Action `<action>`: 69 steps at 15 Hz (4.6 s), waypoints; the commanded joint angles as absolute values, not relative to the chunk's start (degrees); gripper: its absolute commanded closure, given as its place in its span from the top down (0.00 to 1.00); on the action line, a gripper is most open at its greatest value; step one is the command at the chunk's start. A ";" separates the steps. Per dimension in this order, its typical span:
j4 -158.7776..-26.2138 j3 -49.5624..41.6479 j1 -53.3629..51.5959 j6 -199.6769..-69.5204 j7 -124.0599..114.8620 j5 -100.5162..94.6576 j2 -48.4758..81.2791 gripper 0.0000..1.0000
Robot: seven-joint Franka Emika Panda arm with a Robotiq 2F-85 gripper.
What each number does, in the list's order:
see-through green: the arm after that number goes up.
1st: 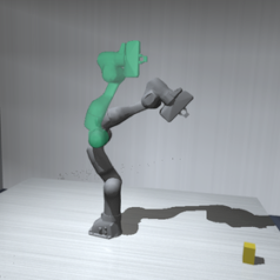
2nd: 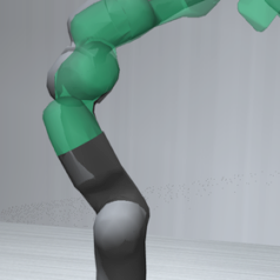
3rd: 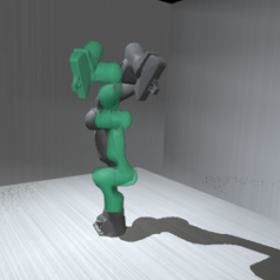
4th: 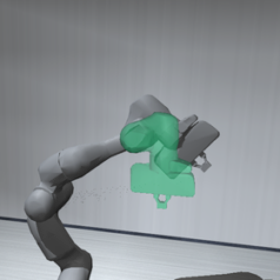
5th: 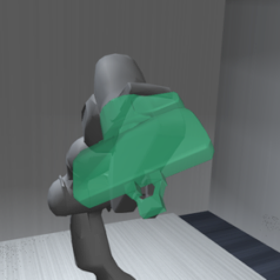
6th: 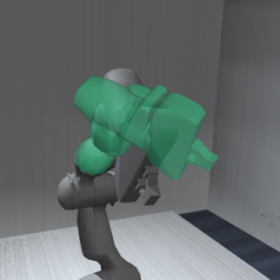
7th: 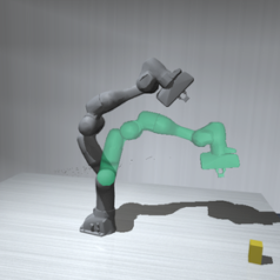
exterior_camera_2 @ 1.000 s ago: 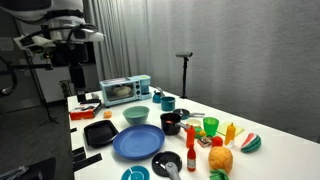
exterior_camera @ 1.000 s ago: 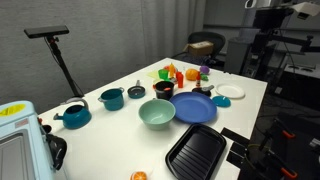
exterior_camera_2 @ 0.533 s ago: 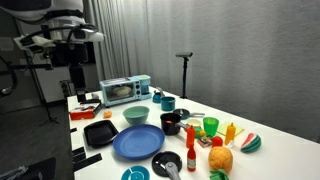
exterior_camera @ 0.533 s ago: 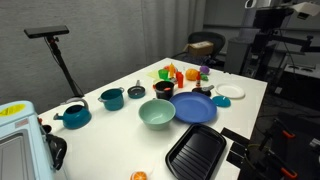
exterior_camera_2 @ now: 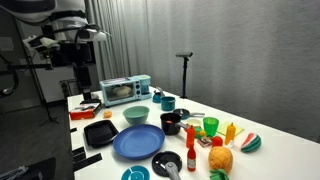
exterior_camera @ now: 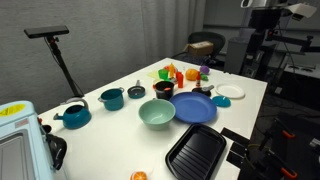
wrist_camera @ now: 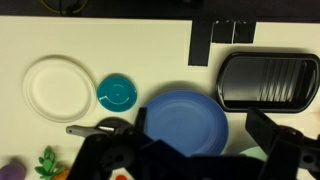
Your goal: Put the orange plushy in the green bowl, then pour out the orang plushy into the black pot
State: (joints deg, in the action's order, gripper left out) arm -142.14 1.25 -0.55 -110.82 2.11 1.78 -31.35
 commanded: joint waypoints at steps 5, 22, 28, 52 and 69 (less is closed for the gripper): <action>-130.33 5.82 -10.72 -120.34 8.10 9.55 -13.08 1.00; -118.80 15.29 -15.95 -119.40 10.27 8.68 3.20 1.00; -117.27 15.67 -16.45 -123.94 7.64 8.66 6.43 1.00; -75.21 15.21 -33.01 -111.48 11.46 -16.08 47.69 1.00; -66.88 15.45 -32.84 -105.47 18.63 -15.14 53.59 0.36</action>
State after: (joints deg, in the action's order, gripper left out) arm -69.99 15.20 -32.96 -107.63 16.37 -16.04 52.12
